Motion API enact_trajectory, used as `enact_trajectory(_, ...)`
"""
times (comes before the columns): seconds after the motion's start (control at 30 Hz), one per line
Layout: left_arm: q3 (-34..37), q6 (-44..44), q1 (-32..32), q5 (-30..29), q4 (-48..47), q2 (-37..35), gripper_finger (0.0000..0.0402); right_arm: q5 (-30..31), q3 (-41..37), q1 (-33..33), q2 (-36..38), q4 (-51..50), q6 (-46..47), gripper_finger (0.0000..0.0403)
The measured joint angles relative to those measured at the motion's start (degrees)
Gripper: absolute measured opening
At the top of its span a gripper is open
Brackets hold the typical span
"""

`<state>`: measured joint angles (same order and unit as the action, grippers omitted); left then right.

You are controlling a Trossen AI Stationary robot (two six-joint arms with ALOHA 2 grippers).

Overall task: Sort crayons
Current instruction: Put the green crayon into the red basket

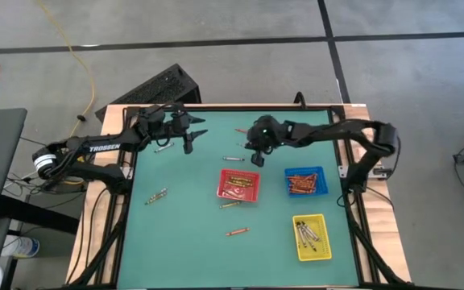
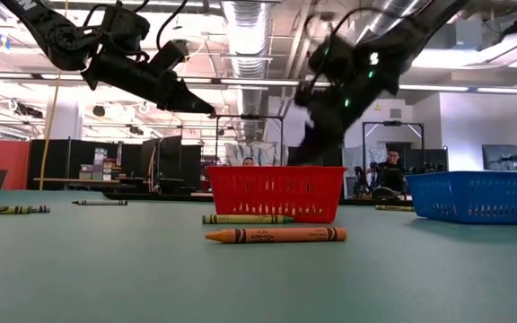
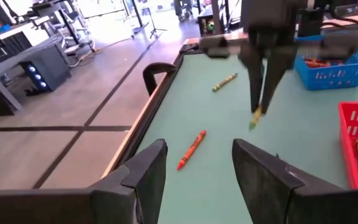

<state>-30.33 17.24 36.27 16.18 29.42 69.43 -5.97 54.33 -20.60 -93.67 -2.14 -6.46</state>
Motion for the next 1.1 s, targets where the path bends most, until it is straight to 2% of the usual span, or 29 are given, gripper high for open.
enact_trajectory(0.2, 0.0, -0.5, -0.4, 0.1, -0.1, 0.0, 0.0174, -11.1, -1.3, 3.6, 6.9, 2.1, 0.1, 0.0003)
enact_trajectory(0.27, 0.0, -0.6, -0.7, 0.1, -0.1, 0.0, 0.0174, -12.4, -1.4, 5.6, 6.8, 3.7, 1.1, 0.0003)
enact_trajectory(0.53, 0.0, -3.0, -3.1, 0.3, -0.1, 0.0, 0.0174, -12.1, -1.4, 13.1, 0.8, 9.8, 6.5, 0.0004)
enact_trajectory(0.7, 0.0, -6.9, -5.6, 2.2, -1.5, 0.0, 0.0174, -11.8, -1.4, 15.8, -0.5, 8.8, 12.2, 0.0004)
enact_trajectory(0.93, 0.0, -11.1, -11.4, 2.6, -9.1, 0.0, 0.0174, -0.5, -1.4, 17.8, 0.0, 4.8, 13.1, 0.0005)
enact_trajectory(1.1, 0.0, -15.8, -17.1, 1.9, -11.8, 0.0, 0.0174, 0.0, -1.4, 17.9, -0.4, 4.1, 13.7, 0.0022)
